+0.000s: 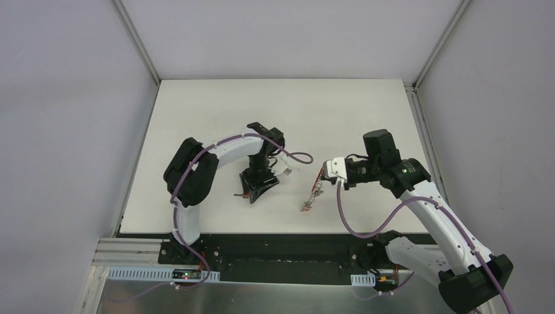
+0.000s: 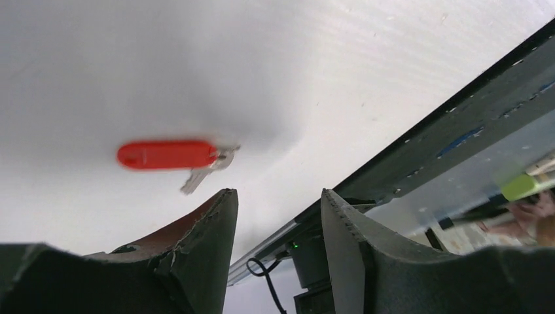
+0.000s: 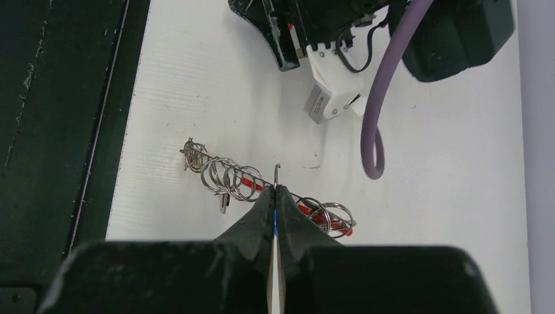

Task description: Put the keys on the keyring

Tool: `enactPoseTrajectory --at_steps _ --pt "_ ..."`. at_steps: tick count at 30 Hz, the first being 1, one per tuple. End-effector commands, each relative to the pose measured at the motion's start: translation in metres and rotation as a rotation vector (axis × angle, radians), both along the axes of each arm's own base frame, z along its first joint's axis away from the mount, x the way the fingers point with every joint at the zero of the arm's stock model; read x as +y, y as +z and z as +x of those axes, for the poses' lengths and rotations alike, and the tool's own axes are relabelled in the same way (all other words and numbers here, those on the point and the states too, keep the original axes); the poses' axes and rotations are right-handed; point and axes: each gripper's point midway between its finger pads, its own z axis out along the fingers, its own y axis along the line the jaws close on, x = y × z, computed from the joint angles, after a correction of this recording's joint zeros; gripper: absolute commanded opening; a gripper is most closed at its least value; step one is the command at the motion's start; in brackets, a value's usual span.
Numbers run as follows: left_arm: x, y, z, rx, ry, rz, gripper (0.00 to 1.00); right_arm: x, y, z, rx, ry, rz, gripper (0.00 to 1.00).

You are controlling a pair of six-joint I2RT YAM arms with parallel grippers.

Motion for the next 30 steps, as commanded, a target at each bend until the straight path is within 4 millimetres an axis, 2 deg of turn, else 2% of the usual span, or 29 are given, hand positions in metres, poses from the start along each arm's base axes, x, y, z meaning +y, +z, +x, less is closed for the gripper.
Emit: enactPoseTrajectory --at_steps 1,12,17,25,30 --pt "0.011 0.021 0.018 -0.171 -0.038 -0.015 0.51 0.003 0.011 0.000 -0.037 0.017 0.040 0.00" --pt "0.015 -0.006 0.035 -0.202 -0.003 0.098 0.47 0.003 0.013 0.000 -0.023 0.007 0.040 0.00" --pt "0.019 -0.015 0.030 -0.177 0.015 0.136 0.42 0.003 0.010 0.002 -0.020 0.003 0.034 0.00" --pt "0.019 -0.025 0.023 -0.180 -0.004 0.156 0.41 0.003 0.009 0.003 -0.018 0.002 0.031 0.00" --pt "0.013 -0.030 0.020 -0.194 -0.043 0.168 0.33 0.002 0.009 0.003 -0.020 0.001 0.030 0.00"
